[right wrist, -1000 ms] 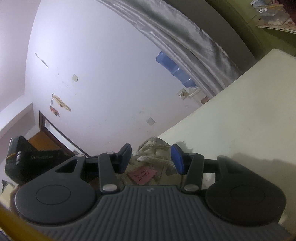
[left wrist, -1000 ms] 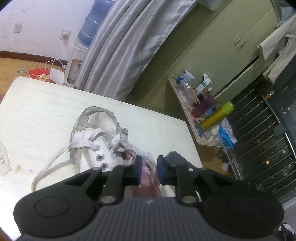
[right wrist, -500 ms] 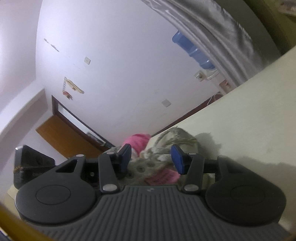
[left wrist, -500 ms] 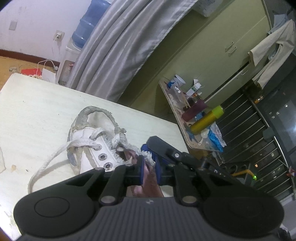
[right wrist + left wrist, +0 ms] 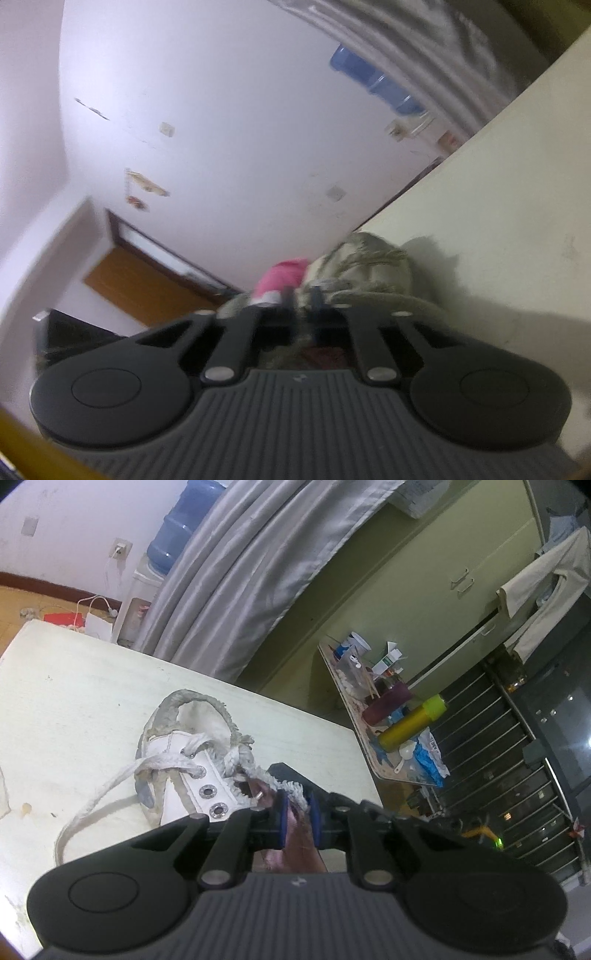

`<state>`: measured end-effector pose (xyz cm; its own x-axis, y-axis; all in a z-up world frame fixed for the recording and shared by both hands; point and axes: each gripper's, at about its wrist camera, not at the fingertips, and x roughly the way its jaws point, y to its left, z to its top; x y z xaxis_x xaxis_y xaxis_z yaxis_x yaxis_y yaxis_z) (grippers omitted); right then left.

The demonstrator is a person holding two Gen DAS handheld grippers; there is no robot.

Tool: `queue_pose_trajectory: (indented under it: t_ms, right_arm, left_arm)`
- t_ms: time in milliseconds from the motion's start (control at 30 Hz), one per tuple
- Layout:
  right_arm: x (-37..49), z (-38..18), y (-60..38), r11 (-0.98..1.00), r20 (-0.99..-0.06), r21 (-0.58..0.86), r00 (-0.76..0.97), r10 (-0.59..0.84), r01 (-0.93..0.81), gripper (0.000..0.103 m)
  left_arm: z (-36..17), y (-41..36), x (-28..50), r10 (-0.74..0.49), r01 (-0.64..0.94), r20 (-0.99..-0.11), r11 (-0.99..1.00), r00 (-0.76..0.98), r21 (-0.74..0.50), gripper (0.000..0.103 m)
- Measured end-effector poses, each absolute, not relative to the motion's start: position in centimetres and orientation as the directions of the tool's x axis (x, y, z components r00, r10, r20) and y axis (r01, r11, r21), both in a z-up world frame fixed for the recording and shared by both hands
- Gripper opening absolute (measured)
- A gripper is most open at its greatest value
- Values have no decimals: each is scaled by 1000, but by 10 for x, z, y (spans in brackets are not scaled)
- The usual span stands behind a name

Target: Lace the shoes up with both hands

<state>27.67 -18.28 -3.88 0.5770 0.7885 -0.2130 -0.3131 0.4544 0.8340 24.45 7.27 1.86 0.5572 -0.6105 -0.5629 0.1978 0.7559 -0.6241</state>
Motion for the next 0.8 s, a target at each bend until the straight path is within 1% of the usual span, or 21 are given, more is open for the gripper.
queue_pose_trajectory:
  t_ms: [200,267,300,400,467,533,567,600,633,700,733,767,800]
  right_arm:
    - [262,-25,-195,548,-206,781,704,680,-300,1]
    - [255,-14,-212,605,-194,746,779,596,-278,1]
    - [250,-8,-227,627,-167,734,825,540,-262,1]
    - [238,2,-288,653,-123,743,928,351,-149,1]
    - [230,-1,-328,632,-132,772,956,262,-66,1]
    - [213,-6,-357,647,-147,762,982,119,35,1]
    - [202,-9,-371,654,-152,750,988,32,95,1]
    - [195,-11,-381,663,-158,740,987,8,113,1]
    - [188,-14,-393,654,-160,747,987,5,118,0]
    - [171,-17,-410,654,-185,731,979,-83,194,0]
    - [160,-14,-415,690,-190,680,969,-160,247,0]
    - [150,-11,-421,710,-190,643,958,-214,286,0]
    - [142,-10,-429,711,-189,639,956,-224,293,0]
  left_arm:
    - [17,75,245,-622,194,-556,744,552,-639,14]
    - [17,75,245,-625,194,-554,741,550,-643,14]
    - [17,76,245,-626,194,-553,740,549,-645,14]
    - [17,75,246,-633,195,-549,733,546,-652,14]
    - [18,75,245,-632,198,-551,736,545,-648,14]
    - [20,75,244,-633,204,-552,737,542,-644,15]
    - [23,76,240,-633,219,-546,739,549,-637,20]
    - [28,76,236,-631,238,-536,743,561,-626,26]
    - [32,77,231,-629,256,-526,747,573,-613,28]
    - [45,78,217,-610,303,-502,768,613,-564,30]
    - [51,78,210,-594,326,-498,786,632,-525,32]
    - [57,78,202,-575,342,-498,806,649,-484,35]
    - [61,79,194,-554,351,-500,824,666,-445,39]
